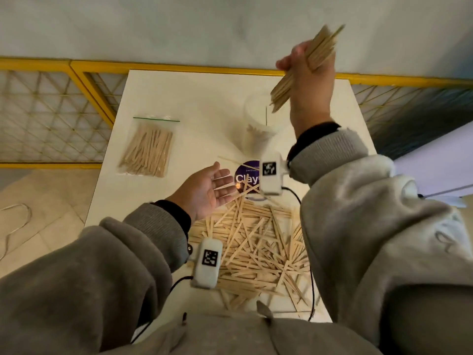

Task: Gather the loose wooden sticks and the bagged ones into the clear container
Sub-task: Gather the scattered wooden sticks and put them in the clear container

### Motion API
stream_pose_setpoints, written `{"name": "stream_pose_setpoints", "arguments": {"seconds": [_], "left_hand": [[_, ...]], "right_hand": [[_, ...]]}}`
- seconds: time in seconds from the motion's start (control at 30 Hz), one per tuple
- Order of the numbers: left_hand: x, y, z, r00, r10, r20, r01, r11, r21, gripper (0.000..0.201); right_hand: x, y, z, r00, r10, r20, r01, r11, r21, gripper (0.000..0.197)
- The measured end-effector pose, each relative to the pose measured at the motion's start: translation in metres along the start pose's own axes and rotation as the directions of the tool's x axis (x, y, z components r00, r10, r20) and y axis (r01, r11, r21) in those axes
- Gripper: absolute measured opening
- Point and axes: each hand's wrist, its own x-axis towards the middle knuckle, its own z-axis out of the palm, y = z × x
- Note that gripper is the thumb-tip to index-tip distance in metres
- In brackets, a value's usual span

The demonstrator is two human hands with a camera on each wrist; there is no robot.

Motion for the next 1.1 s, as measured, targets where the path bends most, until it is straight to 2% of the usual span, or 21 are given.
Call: {"name": "stream_pose_setpoints", "arguments": {"seconds": [0.07,0.17,0.27,0.33,0.4,0.43,0.47,0.5,0.53,0.57,0.6,0.63,0.67,0.7,0.73,0.8,0.87,0.97,1.1], "left_hand": [[0.0,-0.001,-0.012,0.999,0.027,-0.018,-0.026,0.998,0.052,0.035],[-0.005,-0.003,-0.028,0.994,0.11,-0.017,-0.104,0.976,0.193,0.037],[-0.015,-0.002,-0.044,0.971,0.239,-0.017,-0.208,0.876,0.435,0.04],[-0.02,-0.005,-0.058,0.948,0.319,0.017,-0.254,0.723,0.642,0.039],[-0.022,-0.016,-0.08,0.928,0.37,0.049,-0.225,0.45,0.864,0.037],[-0.023,-0.021,-0.092,0.917,0.391,0.079,-0.211,0.306,0.929,0.041],[-0.026,-0.03,-0.103,0.906,0.407,0.115,-0.212,0.201,0.957,0.047],[-0.029,-0.037,-0.111,0.889,0.433,0.147,-0.225,0.135,0.965,0.055],[-0.032,-0.044,-0.118,0.869,0.462,0.177,-0.245,0.09,0.965,0.065],[-0.036,-0.051,-0.123,0.854,0.482,0.195,-0.256,0.062,0.965,0.073],[-0.037,-0.055,-0.127,0.843,0.497,0.206,-0.254,0.03,0.967,0.077],[-0.037,-0.06,-0.132,0.839,0.498,0.219,-0.251,-0.003,0.968,0.081],[-0.035,-0.064,-0.137,0.835,0.501,0.227,-0.248,-0.025,0.968,0.084],[-0.034,-0.067,-0.14,0.84,0.494,0.226,-0.24,-0.036,0.97,0.087],[-0.032,-0.072,-0.143,0.845,0.486,0.223,-0.232,-0.043,0.972,0.087],[-0.031,-0.08,-0.147,0.846,0.487,0.216,-0.218,-0.053,0.974,0.078],[-0.03,-0.088,-0.147,0.839,0.498,0.218,-0.213,-0.068,0.975,0.073],[-0.031,-0.1,-0.148,0.848,0.467,0.249,-0.218,-0.12,0.968,0.075],[-0.039,-0.111,-0.144,0.86,0.407,0.308,-0.239,-0.212,0.947,0.089]], "right_hand": [[0.013,0.011,0.0,0.999,0.0,-0.036,-0.004,0.993,-0.114,0.009],[0.011,0.034,-0.008,0.998,0.065,0.005,-0.063,0.976,-0.206,0.019],[0.001,0.044,-0.029,0.996,0.081,0.033,-0.074,0.98,-0.183,0.023],[-0.011,0.043,-0.045,1.0,0.014,0.01,-0.011,0.978,-0.206,0.02],[-0.039,0.042,-0.063,0.999,-0.006,0.04,0.018,0.954,-0.3,0.019],[-0.056,0.042,-0.071,0.995,0.001,0.098,0.037,0.923,-0.383,0.021],[-0.079,0.046,-0.082,0.982,0.026,0.187,0.068,0.873,-0.483,0.027],[-0.102,0.049,-0.092,0.948,0.062,0.312,0.136,0.807,-0.574,0.035],[-0.129,0.054,-0.103,0.877,0.119,0.465,0.243,0.725,-0.645,0.047],[-0.158,0.06,-0.115,0.764,0.191,0.617,0.386,0.631,-0.673,0.061],[-0.184,0.066,-0.124,0.619,0.276,0.735,0.534,0.538,-0.652,0.074],[-0.211,0.071,-0.135,0.481,0.359,0.8,0.65,0.467,-0.6,0.083],[-0.234,0.076,-0.144,0.369,0.411,0.833,0.736,0.418,-0.532,0.09],[-0.254,0.081,-0.153,0.285,0.453,0.844,0.793,0.383,-0.474,0.093],[-0.274,0.085,-0.161,0.236,0.481,0.845,0.831,0.352,-0.432,0.095],[-0.306,0.095,-0.17,0.191,0.495,0.848,0.879,0.298,-0.372,0.092],[-0.325,0.104,-0.169,0.214,0.48,0.851,0.891,0.261,-0.372,0.085],[-0.325,0.114,-0.148,0.367,0.506,0.78,0.833,0.194,-0.518,0.081],[-0.298,0.119,-0.122,0.572,0.526,0.629,0.681,0.123,-0.722,0.073]]}}
